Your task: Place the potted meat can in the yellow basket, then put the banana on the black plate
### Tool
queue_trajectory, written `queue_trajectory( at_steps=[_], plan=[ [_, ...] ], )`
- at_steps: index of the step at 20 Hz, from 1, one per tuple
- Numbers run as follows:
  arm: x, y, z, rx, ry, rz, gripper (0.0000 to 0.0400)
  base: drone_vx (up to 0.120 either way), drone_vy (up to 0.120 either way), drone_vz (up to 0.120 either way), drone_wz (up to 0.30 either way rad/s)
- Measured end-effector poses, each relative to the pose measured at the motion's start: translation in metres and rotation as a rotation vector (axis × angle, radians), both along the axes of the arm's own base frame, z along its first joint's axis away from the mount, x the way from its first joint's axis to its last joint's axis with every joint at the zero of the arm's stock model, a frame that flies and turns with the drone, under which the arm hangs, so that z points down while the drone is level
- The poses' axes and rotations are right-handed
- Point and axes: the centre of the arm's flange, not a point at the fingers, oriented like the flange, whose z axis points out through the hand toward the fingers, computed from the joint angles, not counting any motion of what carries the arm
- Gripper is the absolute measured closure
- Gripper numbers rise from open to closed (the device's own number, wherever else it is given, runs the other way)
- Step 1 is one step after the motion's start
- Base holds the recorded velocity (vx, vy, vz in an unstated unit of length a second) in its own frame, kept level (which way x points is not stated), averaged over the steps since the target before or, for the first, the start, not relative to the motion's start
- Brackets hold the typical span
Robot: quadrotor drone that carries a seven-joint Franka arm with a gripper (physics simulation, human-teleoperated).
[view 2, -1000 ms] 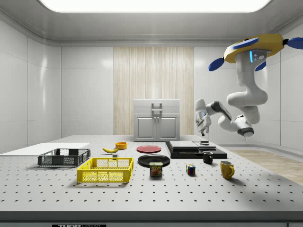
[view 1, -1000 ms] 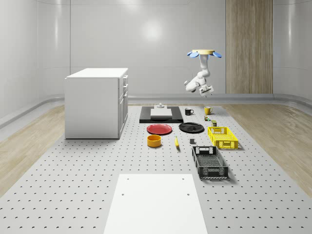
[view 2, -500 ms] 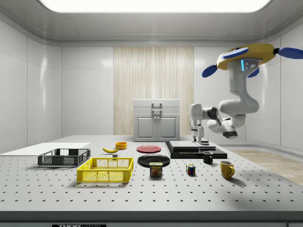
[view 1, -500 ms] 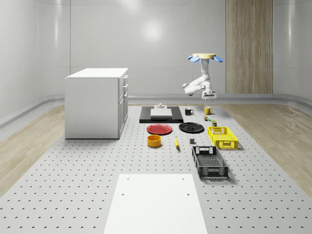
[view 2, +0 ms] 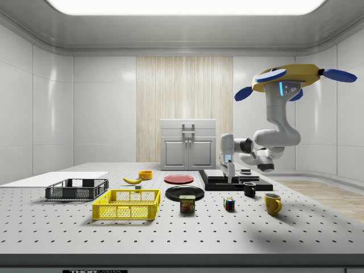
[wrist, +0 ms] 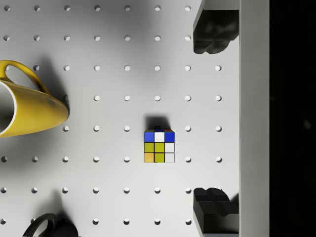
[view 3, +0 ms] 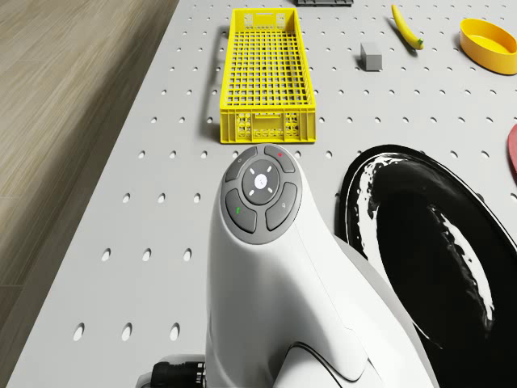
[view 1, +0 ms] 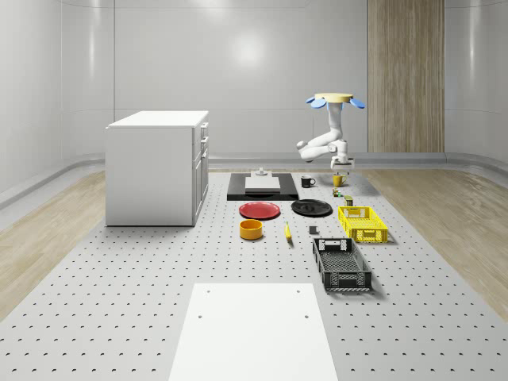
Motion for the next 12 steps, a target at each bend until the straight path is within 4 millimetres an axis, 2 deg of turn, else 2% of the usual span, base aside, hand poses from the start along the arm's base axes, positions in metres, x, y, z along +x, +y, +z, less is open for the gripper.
queue_trajectory(
  at_steps=[2, 6, 12],
  plan=[
    [0.0, -0.0003, 0.0, -0.003, 0.0, 0.0, 0.0, 0.12, 0.0, -0.12, 0.0],
    [0.0, -0.0006, 0.0, -0.006, 0.0, 0.0, 0.0, 0.12, 0.0, -0.01, 0.0],
    [0.0, -0.0008, -0.0001, -0.008, 0.0, 0.0, 0.0, 0.12, 0.0, -0.113, 0.0]
  ],
)
